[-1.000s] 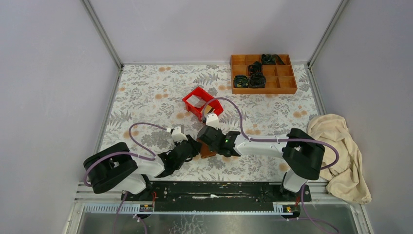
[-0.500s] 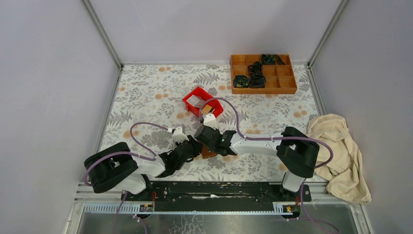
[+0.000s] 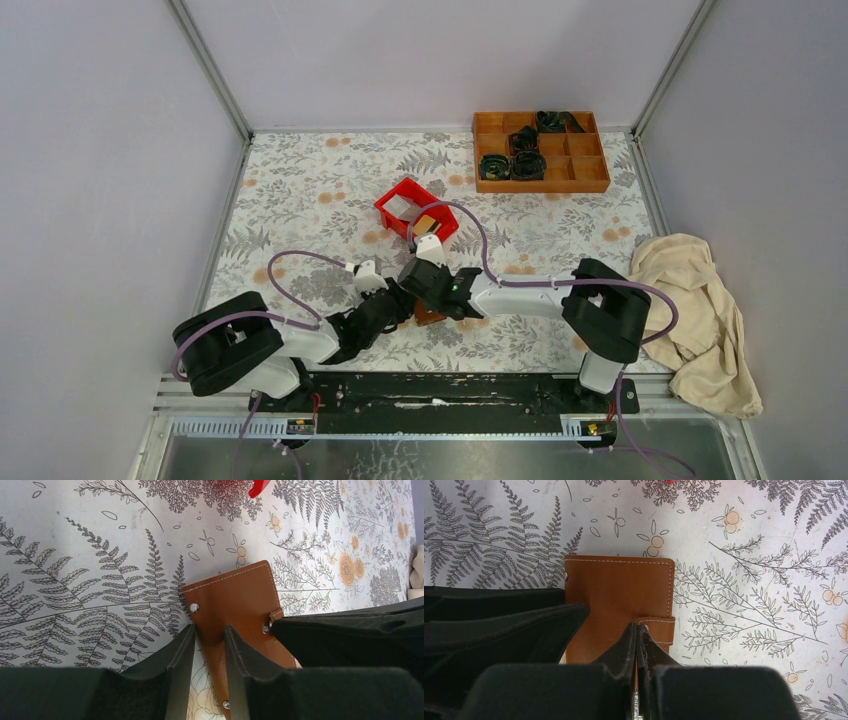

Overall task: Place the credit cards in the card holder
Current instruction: Close the card holder at the center of the board.

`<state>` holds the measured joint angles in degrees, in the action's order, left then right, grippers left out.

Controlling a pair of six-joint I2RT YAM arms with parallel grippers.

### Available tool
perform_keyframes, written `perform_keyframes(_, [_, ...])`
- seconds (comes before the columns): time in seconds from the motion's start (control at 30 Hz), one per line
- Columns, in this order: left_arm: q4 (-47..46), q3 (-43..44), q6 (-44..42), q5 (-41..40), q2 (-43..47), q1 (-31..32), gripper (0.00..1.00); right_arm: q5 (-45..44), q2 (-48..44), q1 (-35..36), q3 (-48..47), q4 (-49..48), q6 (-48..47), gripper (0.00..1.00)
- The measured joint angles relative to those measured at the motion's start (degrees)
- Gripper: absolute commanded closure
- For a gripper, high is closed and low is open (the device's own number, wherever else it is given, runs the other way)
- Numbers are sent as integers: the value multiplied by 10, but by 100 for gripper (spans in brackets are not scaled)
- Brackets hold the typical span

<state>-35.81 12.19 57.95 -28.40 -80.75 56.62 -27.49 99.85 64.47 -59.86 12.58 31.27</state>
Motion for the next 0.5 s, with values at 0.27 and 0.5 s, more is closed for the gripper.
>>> perform_keyframes(0.27, [0,0,0,0,0,0,66,1,5,0,-1,0,0,99])
perform_keyframes(0.5, [0,3,0,-1,-4,3,66,1,5,0,-1,0,0,99])
